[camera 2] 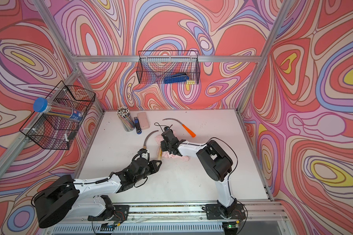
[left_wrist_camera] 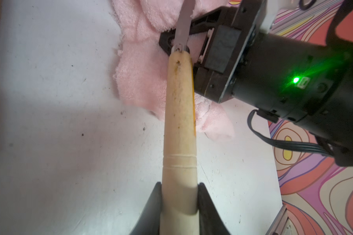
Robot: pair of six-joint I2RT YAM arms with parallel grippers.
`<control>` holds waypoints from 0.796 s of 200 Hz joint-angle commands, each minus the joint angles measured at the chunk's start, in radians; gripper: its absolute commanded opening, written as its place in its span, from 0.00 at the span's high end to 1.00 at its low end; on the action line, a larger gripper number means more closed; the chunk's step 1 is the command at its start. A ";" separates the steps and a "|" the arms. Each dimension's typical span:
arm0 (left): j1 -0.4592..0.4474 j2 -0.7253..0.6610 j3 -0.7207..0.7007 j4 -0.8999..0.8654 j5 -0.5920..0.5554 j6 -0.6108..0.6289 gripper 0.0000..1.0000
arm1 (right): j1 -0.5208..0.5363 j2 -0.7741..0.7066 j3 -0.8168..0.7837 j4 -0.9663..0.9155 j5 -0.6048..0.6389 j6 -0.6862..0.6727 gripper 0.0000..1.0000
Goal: Wipe small sickles with rags
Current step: Adjust the small sickle.
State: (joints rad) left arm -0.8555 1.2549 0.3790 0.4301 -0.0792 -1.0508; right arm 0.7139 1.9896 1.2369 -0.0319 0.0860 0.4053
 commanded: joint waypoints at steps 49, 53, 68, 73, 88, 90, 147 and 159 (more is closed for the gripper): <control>0.139 -0.080 -0.017 0.104 0.214 -0.032 1.00 | -0.051 -0.315 -0.215 0.050 0.036 0.017 1.00; 0.150 -0.075 -0.016 0.114 0.229 -0.035 1.00 | -0.051 -0.325 -0.222 0.049 0.038 0.016 1.00; 0.189 -0.064 -0.018 0.147 0.272 -0.054 1.00 | -0.053 -0.345 -0.238 0.038 0.062 0.014 1.00; 0.202 -0.065 -0.020 0.156 0.281 -0.059 1.00 | -0.056 -0.348 -0.242 0.033 0.070 0.014 1.00; 0.231 -0.071 -0.017 0.158 0.289 -0.069 1.00 | -0.080 -0.355 -0.263 0.034 0.060 0.019 1.00; 0.233 -0.071 -0.017 0.159 0.290 -0.070 1.00 | -0.085 -0.358 -0.268 0.036 0.056 0.020 1.00; 0.271 0.021 0.053 0.238 0.341 -0.104 1.00 | -0.014 -0.470 -0.393 0.103 0.010 0.048 1.00; 0.286 0.091 0.042 0.347 0.372 -0.163 1.00 | 0.014 -0.498 -0.430 0.129 -0.004 0.063 1.00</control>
State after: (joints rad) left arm -0.5953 1.2491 0.3981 0.5892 0.2344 -1.1275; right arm 0.6640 1.5616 0.8536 0.0185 0.1040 0.4397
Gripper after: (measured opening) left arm 0.249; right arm 0.134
